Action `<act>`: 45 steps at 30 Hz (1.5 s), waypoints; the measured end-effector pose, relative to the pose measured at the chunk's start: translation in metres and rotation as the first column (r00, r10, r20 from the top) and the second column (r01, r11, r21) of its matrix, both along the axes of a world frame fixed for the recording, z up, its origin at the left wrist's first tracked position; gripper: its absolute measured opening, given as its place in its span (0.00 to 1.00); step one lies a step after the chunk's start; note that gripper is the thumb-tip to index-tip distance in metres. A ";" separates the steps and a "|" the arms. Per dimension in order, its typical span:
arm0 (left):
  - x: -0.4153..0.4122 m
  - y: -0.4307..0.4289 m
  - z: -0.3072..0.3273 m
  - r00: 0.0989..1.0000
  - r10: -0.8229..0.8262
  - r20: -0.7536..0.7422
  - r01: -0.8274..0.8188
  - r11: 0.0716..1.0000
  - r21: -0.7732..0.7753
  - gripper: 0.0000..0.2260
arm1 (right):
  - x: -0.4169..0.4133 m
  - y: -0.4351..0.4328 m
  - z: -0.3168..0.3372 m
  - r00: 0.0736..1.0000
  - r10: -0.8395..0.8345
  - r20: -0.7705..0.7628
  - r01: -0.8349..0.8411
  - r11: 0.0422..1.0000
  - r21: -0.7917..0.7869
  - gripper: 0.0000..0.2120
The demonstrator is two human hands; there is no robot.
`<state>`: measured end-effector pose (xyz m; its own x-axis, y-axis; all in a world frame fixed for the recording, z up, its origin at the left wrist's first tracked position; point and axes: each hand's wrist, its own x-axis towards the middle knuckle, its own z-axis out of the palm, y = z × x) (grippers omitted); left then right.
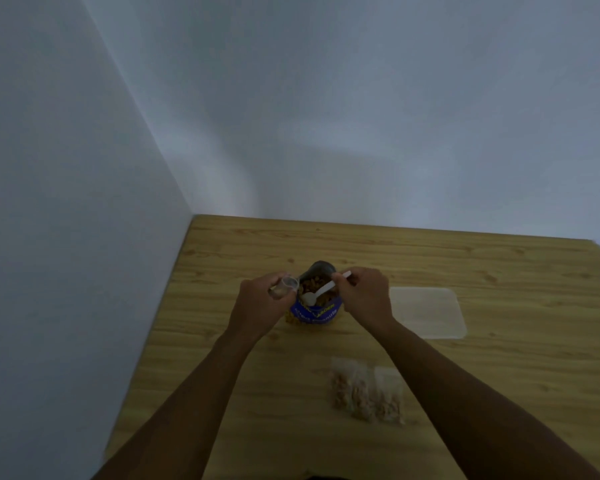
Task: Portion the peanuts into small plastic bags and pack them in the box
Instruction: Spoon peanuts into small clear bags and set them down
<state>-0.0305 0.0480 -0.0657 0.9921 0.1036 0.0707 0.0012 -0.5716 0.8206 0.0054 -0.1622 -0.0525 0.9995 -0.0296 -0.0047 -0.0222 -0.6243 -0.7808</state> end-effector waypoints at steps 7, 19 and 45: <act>0.000 -0.001 0.000 1.000 0.000 -0.013 0.000 1.000 -0.013 0.16 | -0.008 0.000 -0.002 0.992 -0.065 -0.105 0.075 0.993 0.096 0.10; -0.001 0.000 0.004 1.000 -0.002 0.004 0.002 1.000 0.006 0.14 | -0.007 -0.004 0.000 0.965 -0.146 -0.219 0.195 0.956 0.218 0.12; 0.016 -0.020 0.019 0.999 -0.015 0.042 0.011 0.996 0.087 0.17 | 0.017 -0.066 0.035 0.879 -0.146 -0.454 0.408 0.724 0.556 0.08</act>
<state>-0.0149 0.0284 -0.0470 0.9892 0.0822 0.1215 -0.0410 -0.6403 0.7670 0.0227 -0.2278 -0.0177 0.8650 -0.1647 -0.4740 -0.4678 0.0772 -0.8805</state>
